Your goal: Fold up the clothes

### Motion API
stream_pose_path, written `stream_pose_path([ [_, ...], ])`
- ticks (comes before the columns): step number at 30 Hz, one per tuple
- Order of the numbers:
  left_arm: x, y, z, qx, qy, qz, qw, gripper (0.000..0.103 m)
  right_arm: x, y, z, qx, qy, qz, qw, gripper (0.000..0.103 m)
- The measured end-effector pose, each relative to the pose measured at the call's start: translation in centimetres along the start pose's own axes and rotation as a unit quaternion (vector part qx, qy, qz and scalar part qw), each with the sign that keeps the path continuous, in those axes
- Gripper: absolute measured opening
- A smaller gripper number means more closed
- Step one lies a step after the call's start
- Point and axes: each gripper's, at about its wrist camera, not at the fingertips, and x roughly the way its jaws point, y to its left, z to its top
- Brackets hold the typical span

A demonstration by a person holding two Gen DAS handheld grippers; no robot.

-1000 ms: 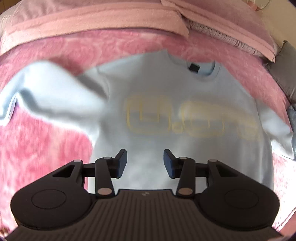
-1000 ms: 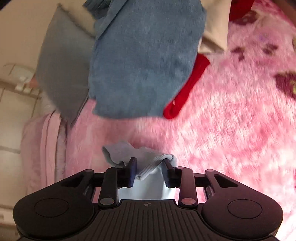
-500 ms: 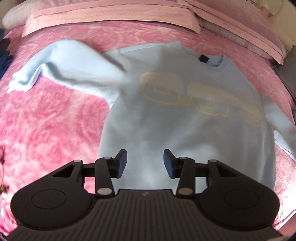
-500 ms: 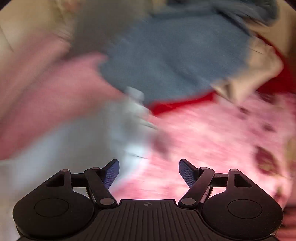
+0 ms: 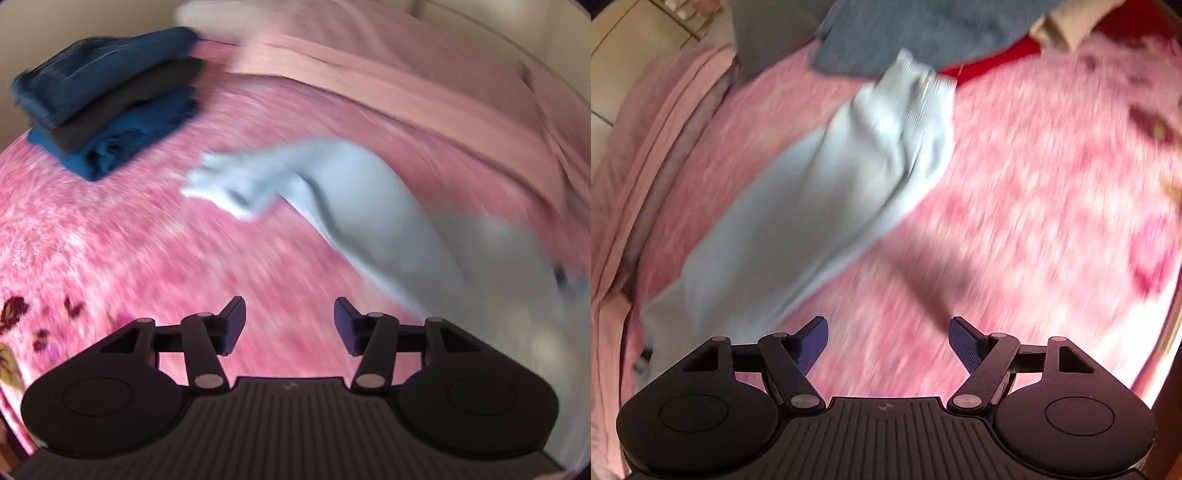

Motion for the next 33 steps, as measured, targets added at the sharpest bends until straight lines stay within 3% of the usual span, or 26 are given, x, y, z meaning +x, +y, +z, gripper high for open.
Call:
stream_pose_path([
  [3,2.5,2.5,2.8,-0.049,-0.014,0.005,0.9987,0.051,-0.3,1.3,-3.0,0.002,0.014,-0.004,1.000,0.075],
  [9,4.3,3.8,5.8,-0.030,-0.038,0.003,0.9988,0.049,-0.2,3.5,-7.0,0.011,0.024,-0.023,0.999,0.075],
  [10,4.6,4.0,6.3,-0.027,-0.042,0.002,0.9987,0.046,-0.1,3.8,-7.5,0.012,0.026,-0.026,0.999,0.075],
  [11,4.9,4.2,6.8,-0.023,-0.046,0.002,0.9986,0.037,0.1,4.2,-8.1,0.014,0.025,-0.030,0.999,0.075],
  [12,5.2,4.4,7.3,-0.020,-0.050,0.002,0.9985,0.018,0.3,4.6,-8.6,0.015,0.024,-0.034,0.999,0.075],
  [13,5.5,4.6,7.8,-0.017,-0.054,0.001,0.9984,0.011,0.4,5.0,-9.1,0.017,0.023,-0.038,0.999,0.075],
  [15,6.1,5.0,8.8,-0.010,-0.062,0.000,0.9980,0.009,0.7,5.8,-10.1,0.022,0.020,-0.045,0.999,0.075],
  [18,7.0,5.7,10.2,0.000,-0.074,-0.001,0.9972,0.008,0.3,7.2,-11.1,0.026,0.011,-0.050,0.998,0.075],
  [23,7.6,6.8,6.9,0.090,-0.052,0.041,0.9938,0.012,-0.8,8.4,-12.0,0.012,-0.003,-0.059,0.998,0.075],
  [29,8.2,8.1,2.3,0.204,-0.019,0.095,0.9743,0.020,0.7,8.3,-13.4,0.006,0.011,-0.059,0.998,0.075],
  [33,5.2,8.3,0.8,0.157,-0.008,0.053,0.9861,0.028,-0.3,7.7,-14.0,-0.023,0.008,-0.047,0.999,0.075],
])
